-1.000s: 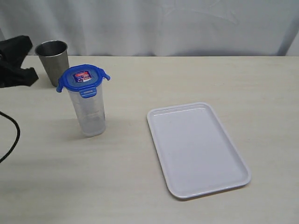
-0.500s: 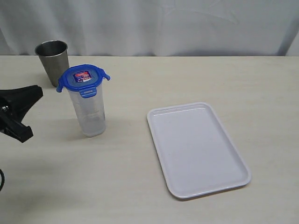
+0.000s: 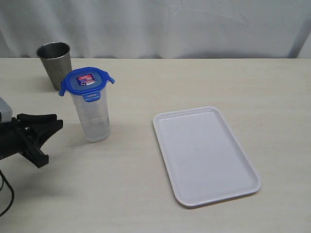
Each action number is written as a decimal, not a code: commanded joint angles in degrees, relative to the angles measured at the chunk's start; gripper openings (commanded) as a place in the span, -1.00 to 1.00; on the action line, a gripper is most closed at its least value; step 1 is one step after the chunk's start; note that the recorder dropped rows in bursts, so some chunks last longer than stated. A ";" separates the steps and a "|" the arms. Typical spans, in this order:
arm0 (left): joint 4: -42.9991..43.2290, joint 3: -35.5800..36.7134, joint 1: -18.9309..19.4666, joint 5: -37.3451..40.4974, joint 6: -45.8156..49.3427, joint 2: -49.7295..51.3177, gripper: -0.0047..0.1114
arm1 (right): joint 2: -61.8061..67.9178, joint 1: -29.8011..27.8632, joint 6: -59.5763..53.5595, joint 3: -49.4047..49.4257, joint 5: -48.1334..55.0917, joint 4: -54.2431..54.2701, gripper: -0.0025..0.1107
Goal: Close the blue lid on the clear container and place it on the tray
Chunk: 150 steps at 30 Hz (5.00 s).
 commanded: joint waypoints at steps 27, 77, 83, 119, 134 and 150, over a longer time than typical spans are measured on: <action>-12.95 -1.32 -4.67 -0.79 7.93 4.53 0.86 | -0.25 0.15 -0.05 0.19 -0.19 -0.09 -0.88; 0.92 -24.82 -12.16 -0.79 1.31 18.99 0.86 | -0.25 0.15 -0.05 0.19 -0.19 -0.09 -0.88; 2.90 -24.82 -12.16 -0.79 1.31 18.99 0.86 | -0.25 0.15 -0.05 0.19 -0.19 -0.09 -0.88; 0.04 -25.11 -12.16 -0.79 -6.27 18.99 0.84 | -0.25 0.15 -0.05 0.19 -0.19 -0.09 -0.88; 1.74 -25.28 -13.00 -0.79 -7.59 17.01 0.84 | -0.25 0.15 -0.05 0.19 -0.19 -0.09 -0.88; 1.74 -25.28 -13.09 -0.79 -7.59 16.35 0.84 | -0.25 0.15 -0.05 0.19 -0.19 -0.09 -0.88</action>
